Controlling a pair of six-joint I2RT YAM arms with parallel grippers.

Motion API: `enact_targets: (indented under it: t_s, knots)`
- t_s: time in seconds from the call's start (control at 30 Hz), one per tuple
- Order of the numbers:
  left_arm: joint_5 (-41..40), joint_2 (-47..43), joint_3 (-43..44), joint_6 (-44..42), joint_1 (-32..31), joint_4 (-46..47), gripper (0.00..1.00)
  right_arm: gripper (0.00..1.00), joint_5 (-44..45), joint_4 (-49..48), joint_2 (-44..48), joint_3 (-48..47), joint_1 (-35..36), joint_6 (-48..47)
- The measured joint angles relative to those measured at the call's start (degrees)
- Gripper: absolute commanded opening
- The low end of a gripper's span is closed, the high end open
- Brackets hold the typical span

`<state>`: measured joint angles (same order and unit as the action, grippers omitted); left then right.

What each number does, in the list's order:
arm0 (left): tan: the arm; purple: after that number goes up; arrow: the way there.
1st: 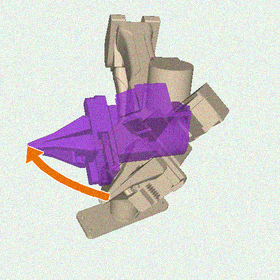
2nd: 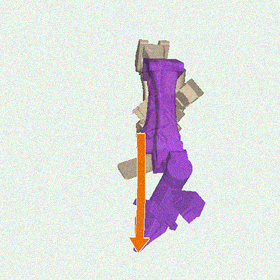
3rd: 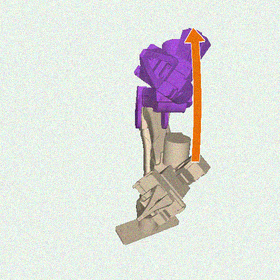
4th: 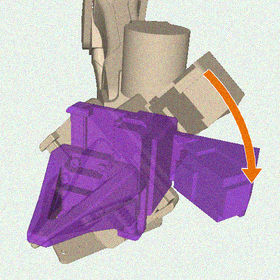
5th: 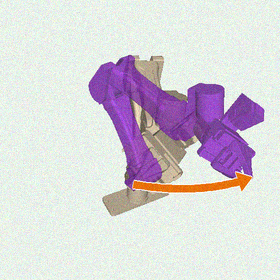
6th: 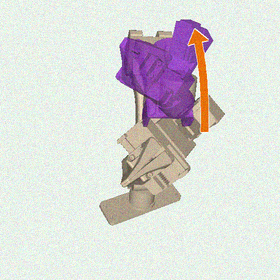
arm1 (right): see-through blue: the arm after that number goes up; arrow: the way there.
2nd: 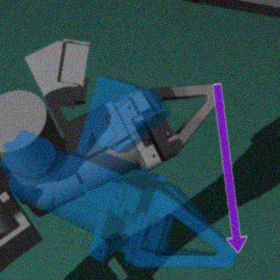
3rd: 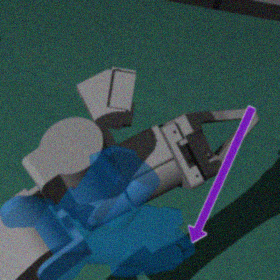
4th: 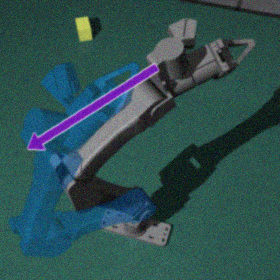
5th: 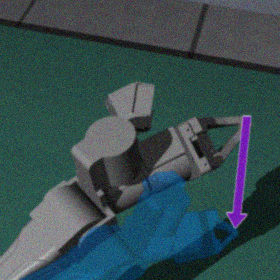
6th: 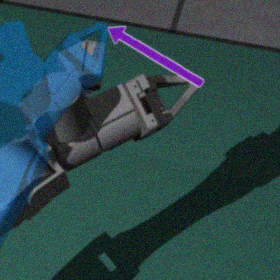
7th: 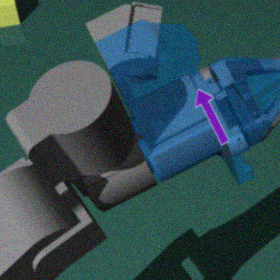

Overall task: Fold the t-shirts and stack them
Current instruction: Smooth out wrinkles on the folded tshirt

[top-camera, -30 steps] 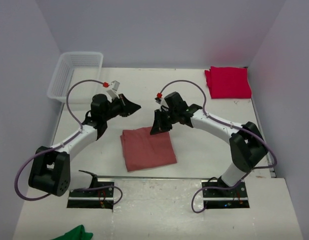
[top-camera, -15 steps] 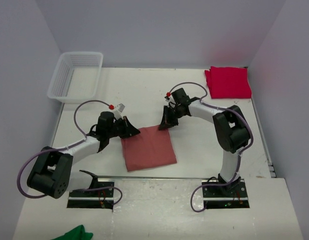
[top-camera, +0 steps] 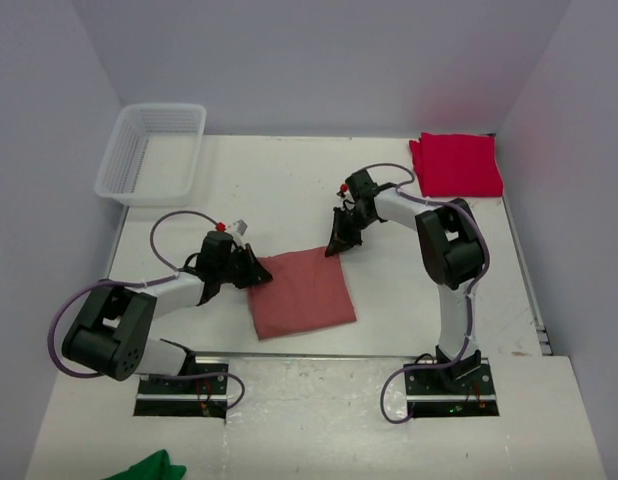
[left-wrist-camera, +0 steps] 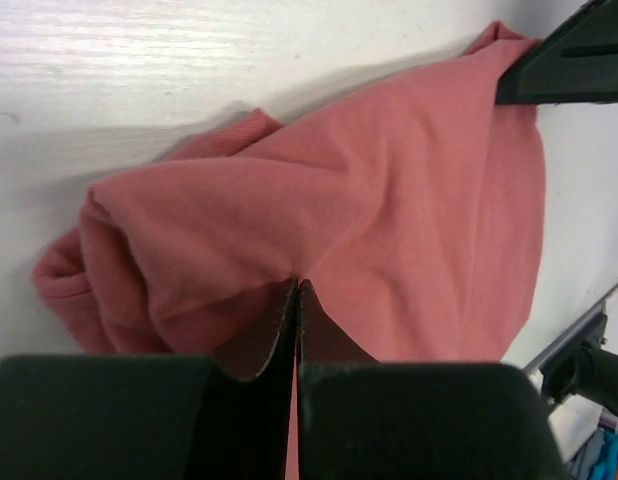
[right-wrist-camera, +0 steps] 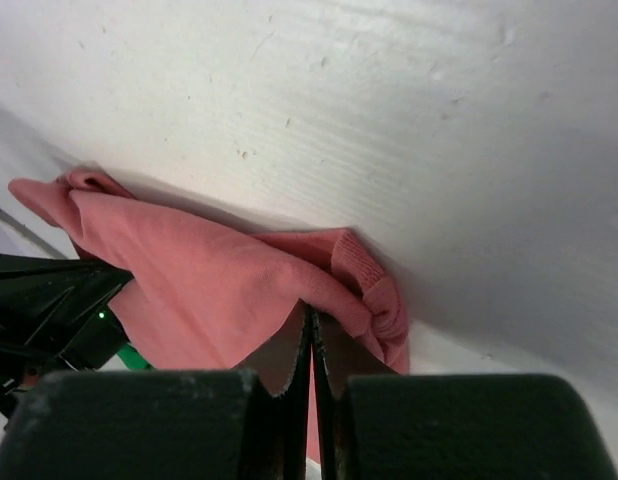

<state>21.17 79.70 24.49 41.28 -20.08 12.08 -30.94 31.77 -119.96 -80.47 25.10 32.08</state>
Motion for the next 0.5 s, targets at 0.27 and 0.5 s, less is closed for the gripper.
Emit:
enact_targets:
  t_s: [0.27,0.5]
  knots:
    - [-5.62,-1.4,0.0,-0.42,0.0,-3.93,0.0,0.0,4.83,7.56,-3.93,-8.83,-1.57,0.02]
    - [-6.16,-0.55,0.17,-0.39,0.0,-3.48,0.0,0.0,9.27,12.13,-4.61,-11.69,-2.91,-0.13]
